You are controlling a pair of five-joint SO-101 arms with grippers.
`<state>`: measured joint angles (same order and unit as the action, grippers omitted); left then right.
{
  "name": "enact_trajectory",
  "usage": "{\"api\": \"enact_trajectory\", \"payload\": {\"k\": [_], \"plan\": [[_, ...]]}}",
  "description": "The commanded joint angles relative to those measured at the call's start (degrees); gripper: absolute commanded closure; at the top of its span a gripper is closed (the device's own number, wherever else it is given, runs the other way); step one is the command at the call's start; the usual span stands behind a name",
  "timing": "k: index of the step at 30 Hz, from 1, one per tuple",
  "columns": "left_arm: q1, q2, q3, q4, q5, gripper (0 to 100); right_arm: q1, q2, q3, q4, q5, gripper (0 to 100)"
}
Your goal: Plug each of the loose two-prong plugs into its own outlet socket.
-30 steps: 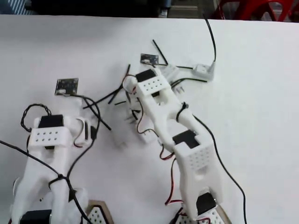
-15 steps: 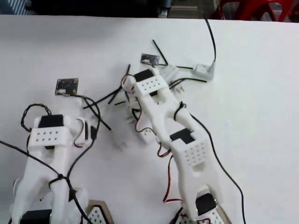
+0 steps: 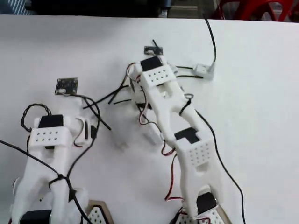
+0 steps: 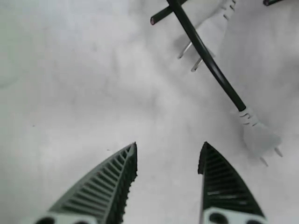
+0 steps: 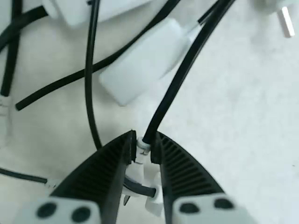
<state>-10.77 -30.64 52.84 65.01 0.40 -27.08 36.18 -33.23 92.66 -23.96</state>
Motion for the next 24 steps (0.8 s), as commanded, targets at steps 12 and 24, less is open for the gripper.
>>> {"api": "enact_trajectory", "payload": {"k": [12, 24], "plan": [[-0.7, -2.2, -1.7, -1.3, -0.5, 78, 4.4, -25.6, -2.6, 5.0, 10.4, 98.1], [-0.7, -2.2, -1.7, -1.3, -0.4, 78, 11.3, -43.2, -2.5, 5.1, 16.6, 98.1]]}}
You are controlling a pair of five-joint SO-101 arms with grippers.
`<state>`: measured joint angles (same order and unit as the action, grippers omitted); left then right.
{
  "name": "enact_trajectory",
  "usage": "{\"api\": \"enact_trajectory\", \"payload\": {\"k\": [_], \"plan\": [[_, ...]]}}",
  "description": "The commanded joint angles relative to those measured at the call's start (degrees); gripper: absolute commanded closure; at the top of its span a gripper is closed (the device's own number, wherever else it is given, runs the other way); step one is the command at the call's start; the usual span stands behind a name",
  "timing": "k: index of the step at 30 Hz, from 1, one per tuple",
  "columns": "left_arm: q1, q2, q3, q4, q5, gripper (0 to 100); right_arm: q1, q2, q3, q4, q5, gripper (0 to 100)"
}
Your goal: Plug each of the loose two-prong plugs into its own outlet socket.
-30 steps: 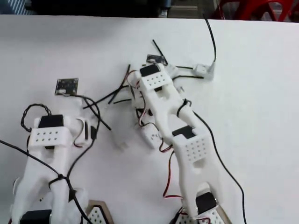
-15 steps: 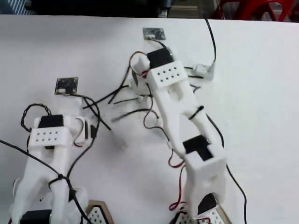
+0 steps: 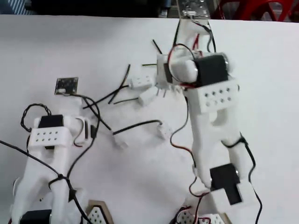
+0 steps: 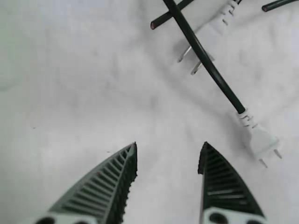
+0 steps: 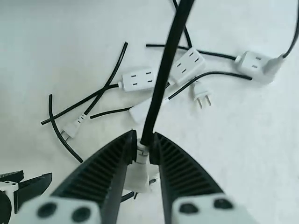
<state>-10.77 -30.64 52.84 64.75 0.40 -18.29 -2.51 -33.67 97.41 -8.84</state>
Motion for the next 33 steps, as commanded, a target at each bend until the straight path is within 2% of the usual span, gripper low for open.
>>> {"api": "enact_trajectory", "payload": {"k": [1, 6, 14, 18, 25, 28, 31, 33], "plan": [[-0.7, -2.2, -1.7, -1.1, -0.4, 78, 3.8, -4.7, -2.0, 0.4, 1.6, 98.1], [-0.7, -2.2, -1.7, -1.1, -0.5, 78, 7.8, -5.1, 4.0, 0.8, 10.4, 98.1], [-0.7, -2.2, -1.7, -1.1, -0.5, 78, 7.4, -8.7, 28.1, -1.0, 27.3, 98.1], [-0.7, -2.2, -1.7, -1.1, -0.5, 78, 7.5, -8.7, 40.4, -8.8, 32.2, 98.1], [-0.7, -2.2, -1.7, -1.1, -0.5, 78, 7.5, -8.5, 59.8, -31.3, 42.3, 98.1], [-0.7, -2.2, -1.7, -1.1, -0.5, 78, 6.5, -7.4, 63.1, -35.2, 42.5, 95.9], [-0.7, -2.2, -1.7, -1.7, -0.5, 78, 5.3, -5.4, 62.7, -33.0, 40.4, 87.2], [-0.7, -2.2, -0.8, -2.8, -0.5, 78, 5.0, -5.1, 61.3, -30.8, 39.5, 84.9]]}}
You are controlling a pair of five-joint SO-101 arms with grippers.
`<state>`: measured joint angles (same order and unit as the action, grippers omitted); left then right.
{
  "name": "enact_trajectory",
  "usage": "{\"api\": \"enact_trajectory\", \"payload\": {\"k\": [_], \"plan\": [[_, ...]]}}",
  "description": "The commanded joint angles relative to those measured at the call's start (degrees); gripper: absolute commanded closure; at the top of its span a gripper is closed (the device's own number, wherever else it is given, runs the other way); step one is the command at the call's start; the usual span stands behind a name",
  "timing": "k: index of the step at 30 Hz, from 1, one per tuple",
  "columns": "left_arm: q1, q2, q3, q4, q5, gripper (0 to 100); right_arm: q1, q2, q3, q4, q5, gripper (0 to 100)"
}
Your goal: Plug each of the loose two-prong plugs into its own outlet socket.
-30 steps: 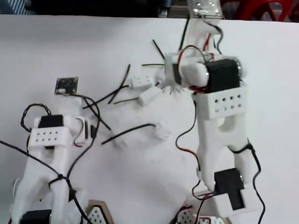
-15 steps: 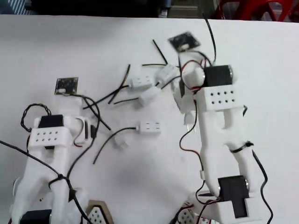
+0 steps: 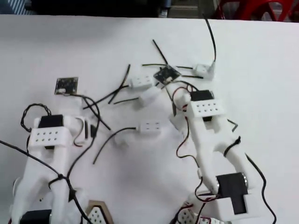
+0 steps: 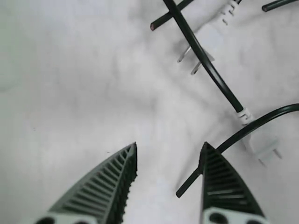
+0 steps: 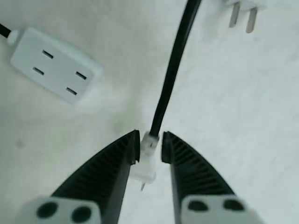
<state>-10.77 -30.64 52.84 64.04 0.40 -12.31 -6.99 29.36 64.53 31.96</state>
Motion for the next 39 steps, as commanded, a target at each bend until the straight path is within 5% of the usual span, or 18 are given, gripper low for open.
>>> {"api": "enact_trajectory", "payload": {"k": [1, 9, 23, 39], "plan": [[-0.7, -2.2, -0.2, -3.2, -0.5, 78, -1.0, -0.7, -2.8, 3.3, -1.7, 85.5], [-0.7, -2.6, 1.4, -6.0, -0.5, 78, -4.0, -4.9, -4.7, 14.4, -1.7, 88.7], [-0.7, -2.6, 1.6, -6.0, -0.5, 78, 0.0, 7.3, 2.5, -1.0, -1.6, 88.6], [-0.7, -2.6, 1.6, -6.0, -0.5, 78, 4.9, 11.0, 2.7, -1.3, -1.1, 88.6]]}}
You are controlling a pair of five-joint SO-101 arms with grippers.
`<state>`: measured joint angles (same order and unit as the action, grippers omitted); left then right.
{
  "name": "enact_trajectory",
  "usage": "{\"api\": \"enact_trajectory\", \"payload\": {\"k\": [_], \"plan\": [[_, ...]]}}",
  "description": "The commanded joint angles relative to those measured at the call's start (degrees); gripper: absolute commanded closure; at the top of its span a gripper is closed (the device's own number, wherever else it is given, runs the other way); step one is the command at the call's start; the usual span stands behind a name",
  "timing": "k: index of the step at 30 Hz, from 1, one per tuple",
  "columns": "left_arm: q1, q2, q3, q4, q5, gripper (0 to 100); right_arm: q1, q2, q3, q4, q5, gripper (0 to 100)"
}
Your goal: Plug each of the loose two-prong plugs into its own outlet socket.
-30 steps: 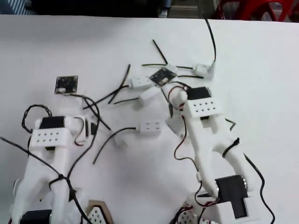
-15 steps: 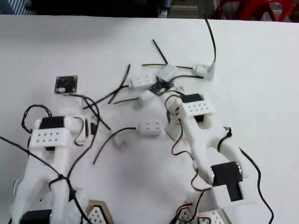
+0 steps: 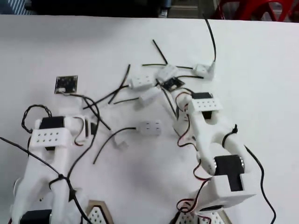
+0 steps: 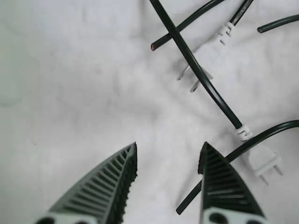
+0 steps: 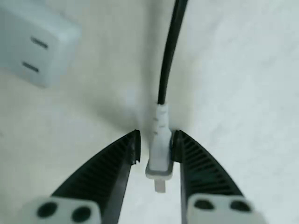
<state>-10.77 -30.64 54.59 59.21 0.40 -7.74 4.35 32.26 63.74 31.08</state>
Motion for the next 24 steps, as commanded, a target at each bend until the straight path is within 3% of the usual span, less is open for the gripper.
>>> {"api": "enact_trajectory", "payload": {"k": [1, 8, 13, 24], "plan": [[-0.7, -2.6, -0.2, -1.1, -0.5, 78, 0.3, -0.3, -0.1, -0.5, -0.3, 88.6], [-0.7, -2.6, -0.2, -1.1, -0.5, 78, 0.3, -0.3, -0.1, -0.6, -0.3, 89.1], [-0.7, -2.6, -0.2, -1.1, -0.5, 78, 0.3, -0.4, -0.3, -0.6, -0.3, 98.7], [-0.7, -2.6, -0.2, -1.1, -0.5, 78, 0.3, -0.9, -1.2, 3.5, -0.3, 91.6]]}}
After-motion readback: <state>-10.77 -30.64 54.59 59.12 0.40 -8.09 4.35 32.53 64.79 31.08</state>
